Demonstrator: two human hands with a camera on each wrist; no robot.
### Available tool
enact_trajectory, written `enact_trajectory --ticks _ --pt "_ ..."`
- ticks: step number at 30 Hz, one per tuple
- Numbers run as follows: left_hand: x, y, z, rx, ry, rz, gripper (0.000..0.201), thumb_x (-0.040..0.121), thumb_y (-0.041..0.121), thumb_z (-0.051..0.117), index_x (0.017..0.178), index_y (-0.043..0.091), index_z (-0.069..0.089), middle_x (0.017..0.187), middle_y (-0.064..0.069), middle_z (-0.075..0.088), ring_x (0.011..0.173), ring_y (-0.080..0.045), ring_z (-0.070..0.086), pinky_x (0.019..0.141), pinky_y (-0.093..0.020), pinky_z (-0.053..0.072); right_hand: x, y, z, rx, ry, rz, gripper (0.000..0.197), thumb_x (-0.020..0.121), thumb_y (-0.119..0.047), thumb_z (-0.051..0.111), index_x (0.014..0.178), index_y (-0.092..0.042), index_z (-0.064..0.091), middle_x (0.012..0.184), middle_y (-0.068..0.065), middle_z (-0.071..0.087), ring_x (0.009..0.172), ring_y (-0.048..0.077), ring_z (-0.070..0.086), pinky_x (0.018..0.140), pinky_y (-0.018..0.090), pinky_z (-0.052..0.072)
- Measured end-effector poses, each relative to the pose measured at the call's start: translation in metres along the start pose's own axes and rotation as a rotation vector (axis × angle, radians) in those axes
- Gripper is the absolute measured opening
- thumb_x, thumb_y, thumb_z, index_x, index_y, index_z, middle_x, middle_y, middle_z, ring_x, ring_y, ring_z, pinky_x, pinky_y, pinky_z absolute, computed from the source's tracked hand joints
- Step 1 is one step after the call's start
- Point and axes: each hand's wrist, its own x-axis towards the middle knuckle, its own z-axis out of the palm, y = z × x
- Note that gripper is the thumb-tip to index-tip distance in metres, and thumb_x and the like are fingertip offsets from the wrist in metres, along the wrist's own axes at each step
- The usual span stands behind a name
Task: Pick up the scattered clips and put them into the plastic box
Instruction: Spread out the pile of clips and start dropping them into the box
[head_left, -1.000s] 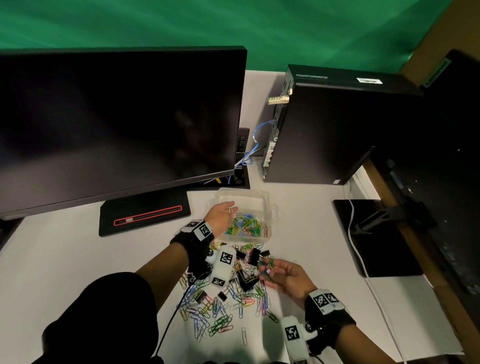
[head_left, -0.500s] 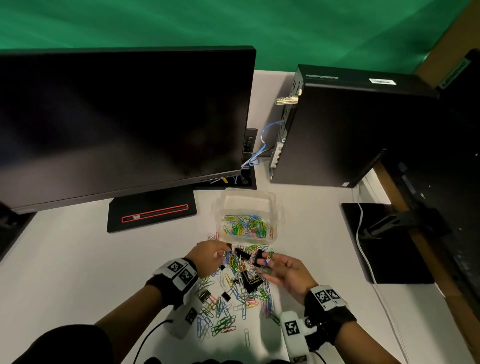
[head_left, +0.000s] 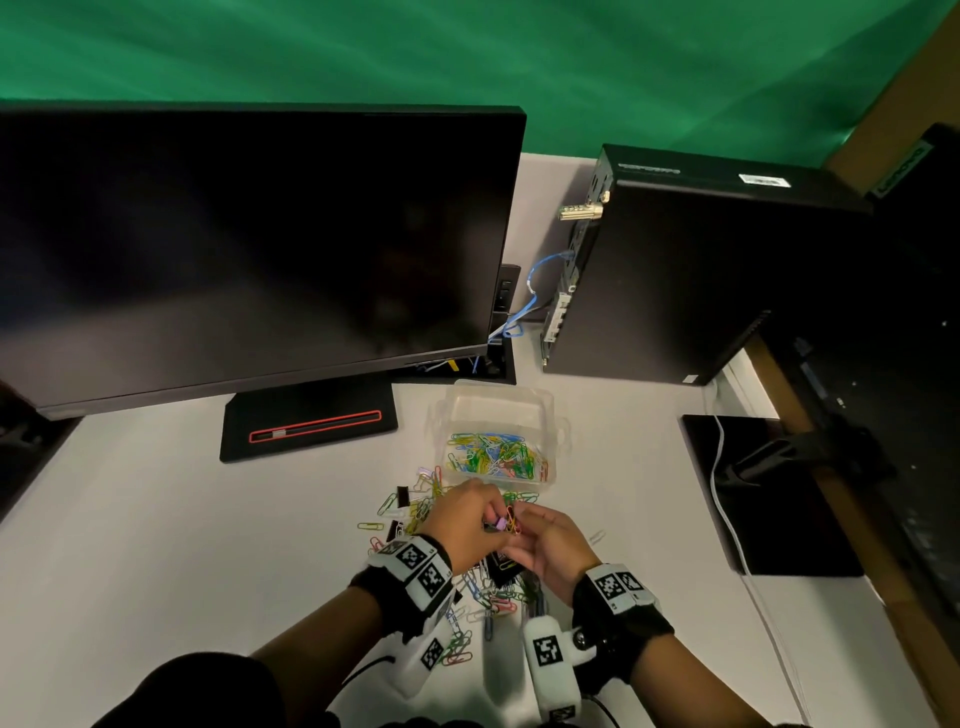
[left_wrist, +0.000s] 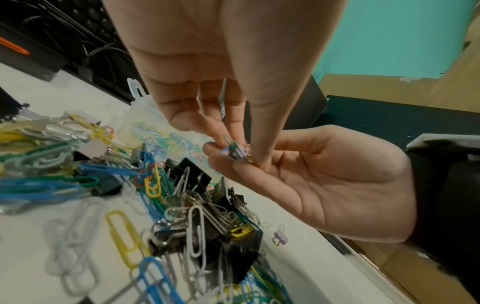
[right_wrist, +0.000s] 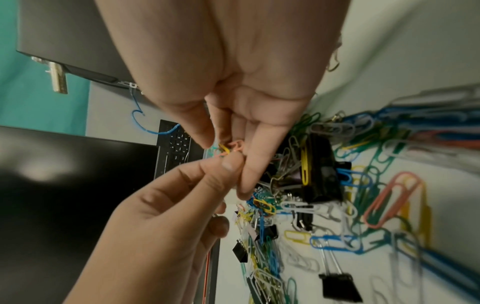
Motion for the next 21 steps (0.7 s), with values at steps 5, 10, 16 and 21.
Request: enact_trajectory --ticks 5,10,16,21 --pt "0.000 -0.001 0.001 -0.017 0.012 0.019 0.011 0.077 0.015 0.070 0.085 0.011 0.063 0.086 -0.001 0.059 0.072 -0.007 0.050 0.058 -0.009 0.035 -0.005 0.000 0.002 -0.006 -0.042 -0.010 0.018 0.092 -0.005 0.047 0.102 -0.002 0.061 0.092 0.014 0.069 0.068 0.015 0.068 0.061 0.022 0.058" --pt "-0.002 -0.007 -0.002 -0.167 0.008 0.006 0.012 0.076 0.010 0.071 0.086 0.010 0.065 0.076 0.006 0.061 0.061 0.005 0.050 0.056 -0.003 0.039 -0.007 -0.001 0.007 0.026 -0.056 -0.015 0.014 0.087 -0.002 0.055 0.099 -0.001 0.061 0.091 0.015 0.070 0.070 0.017 0.069 0.063 0.024 0.059" --pt "-0.001 -0.010 -0.005 -0.253 0.032 -0.047 0.016 0.073 0.013 0.075 0.089 0.012 0.070 0.075 0.006 0.061 0.059 0.003 0.051 0.061 -0.011 0.046 -0.004 -0.002 0.012 0.111 -0.075 0.012 0.025 0.091 -0.014 0.052 0.106 0.003 0.059 0.100 0.019 0.069 0.081 0.020 0.070 0.070 0.028 0.059" --pt "0.003 -0.010 -0.004 -0.089 0.031 -0.034 0.020 0.071 0.020 0.076 0.089 0.014 0.070 0.081 0.006 0.055 0.067 -0.004 0.050 0.057 -0.006 0.036 -0.004 -0.004 0.016 0.122 -0.061 0.037 0.026 0.095 -0.019 0.045 0.096 0.000 0.062 0.089 0.017 0.071 0.073 0.018 0.070 0.061 0.025 0.058"
